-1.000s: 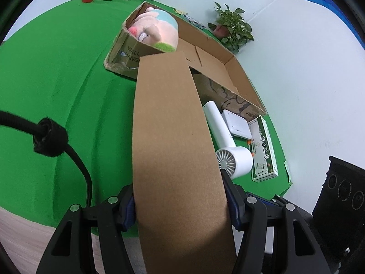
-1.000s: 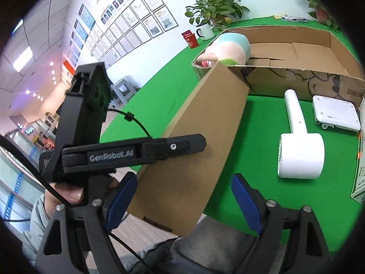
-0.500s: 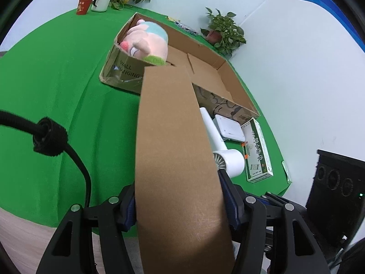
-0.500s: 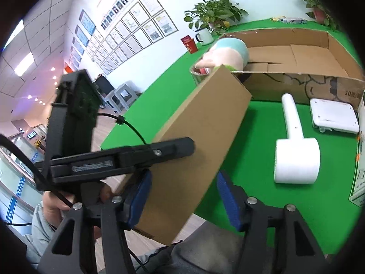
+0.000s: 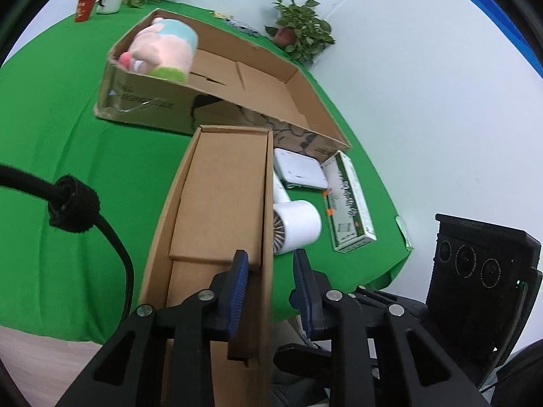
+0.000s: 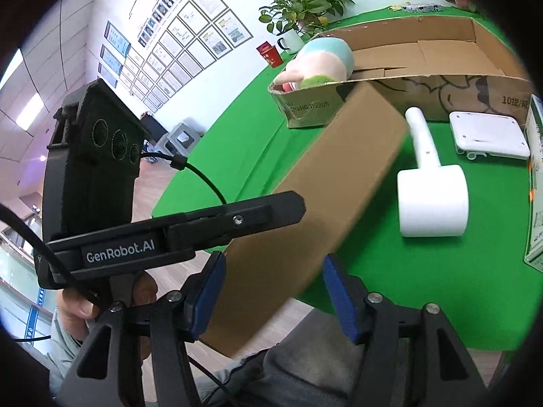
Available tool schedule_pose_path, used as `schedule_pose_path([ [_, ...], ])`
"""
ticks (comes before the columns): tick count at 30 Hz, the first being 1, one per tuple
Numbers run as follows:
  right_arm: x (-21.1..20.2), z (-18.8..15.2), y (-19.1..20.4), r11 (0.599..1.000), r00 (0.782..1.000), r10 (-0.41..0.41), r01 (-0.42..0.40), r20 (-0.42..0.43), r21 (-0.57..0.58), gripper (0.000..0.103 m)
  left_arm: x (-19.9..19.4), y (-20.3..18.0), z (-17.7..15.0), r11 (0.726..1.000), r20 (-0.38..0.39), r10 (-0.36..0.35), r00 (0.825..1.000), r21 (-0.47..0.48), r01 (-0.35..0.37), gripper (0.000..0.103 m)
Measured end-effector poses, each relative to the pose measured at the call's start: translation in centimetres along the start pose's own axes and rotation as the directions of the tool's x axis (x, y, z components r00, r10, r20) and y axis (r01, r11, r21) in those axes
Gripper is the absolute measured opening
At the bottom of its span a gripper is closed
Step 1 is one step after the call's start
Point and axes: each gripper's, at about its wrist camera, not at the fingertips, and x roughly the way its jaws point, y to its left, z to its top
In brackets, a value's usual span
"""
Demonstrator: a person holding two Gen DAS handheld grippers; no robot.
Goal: Organize objects
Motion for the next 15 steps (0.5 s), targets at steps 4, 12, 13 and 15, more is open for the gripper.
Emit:
schedule_pose_path([
  [4,-1.2,-0.5,-0.9,0.999,1.0,0.027,-0.027,0.0,0.035,0.072,1.2,-0.9,-0.2,1.0,-0.024,0.002,1.0,0.014,-0.002,0.024],
  [12,-1.3,-0.9,-1.2,0.997,0.998,-0.06,0.059,0.018,0.051,0.073,-1.0,-0.1,0.5,0.976,0.056,0.202,0.978,0.067,-0.205,0.044],
  [13,-1.1,-0.8,-1.0,0.996,0.997,-0.079,0.078,0.022,0.042,0.073,-1.2,0.3,0.6,0.97,0.069,0.229,0.971,0.07,-0.234,0.057],
  [15,-0.6,-0.6,-0.5,0.99,0.989,-0.143,0.142,0.034,0.027,0.064,-1.5,1.2,0.6,0.952,0.091,0.291,0.952,0.069,-0.298,0.065],
])
